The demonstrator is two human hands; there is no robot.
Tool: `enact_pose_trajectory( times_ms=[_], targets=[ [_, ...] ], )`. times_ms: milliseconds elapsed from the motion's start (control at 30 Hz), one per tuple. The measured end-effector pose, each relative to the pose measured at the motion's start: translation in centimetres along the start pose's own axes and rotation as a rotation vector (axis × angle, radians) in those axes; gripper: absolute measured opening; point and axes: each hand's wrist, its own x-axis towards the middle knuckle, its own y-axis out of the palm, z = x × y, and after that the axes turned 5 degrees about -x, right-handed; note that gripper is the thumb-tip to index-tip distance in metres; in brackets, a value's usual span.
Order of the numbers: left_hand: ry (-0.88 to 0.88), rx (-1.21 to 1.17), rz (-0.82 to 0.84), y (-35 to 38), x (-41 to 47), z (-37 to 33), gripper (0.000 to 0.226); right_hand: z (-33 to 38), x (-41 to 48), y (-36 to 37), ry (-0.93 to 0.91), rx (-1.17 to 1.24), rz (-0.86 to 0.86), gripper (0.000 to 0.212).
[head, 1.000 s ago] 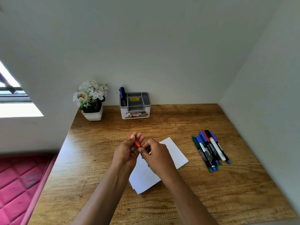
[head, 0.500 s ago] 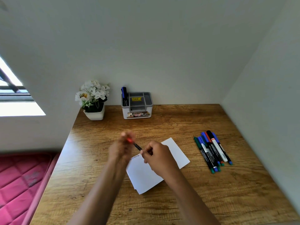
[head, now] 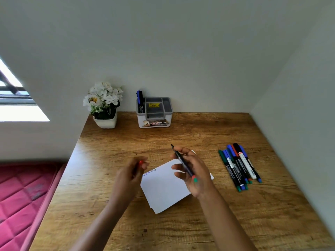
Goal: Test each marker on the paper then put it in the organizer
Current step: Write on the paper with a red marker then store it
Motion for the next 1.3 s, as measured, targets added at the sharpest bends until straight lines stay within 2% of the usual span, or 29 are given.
enact_pose_trajectory(
  times_ms=[33,100,200,267,467,600,1067,1300],
  targets=[
    [0.127,0.190,0.052,0.0,-0.7,0.6,0.016,-0.2,0.2,-0.3,-0.001,0.040,0.001,0.026],
    [0.281,0.444,0.187,0.3,-1.6,1.9,0.024,-1.1,0.7,-0.8,-0.032,-0.051,-0.029,0.020],
    [0.430,0.621,0.279,1.3,-2.6,2.9,0.037,-2.7,1.7,-1.0,-0.121,-0.371,-0.097,0.006],
    [0.498,0.675,0.287,2.0,-2.9,3.4,0.040,-3.6,2.3,-0.9,-0.172,-0.506,-0.111,0.011],
    [0.491,0.718,0.286,2.4,-3.0,4.1,0.044,-4.8,4.2,-0.4,-0.172,-0.709,-0.006,0.007],
    [0.466,0.705,0.286,2.5,-3.0,4.1,0.045,-5.8,5.1,-0.9,-0.278,-0.927,0.020,0.005],
    [0.403,0.715,0.282,2.6,-3.2,4.1,0.046,-6.8,5.8,-1.2,-0.283,-0.905,0.012,0.009],
    [0.387,0.716,0.258,2.6,-3.2,4.0,0.046,-7.0,5.9,-1.2,-0.298,-0.948,0.006,0.004]
  ],
)
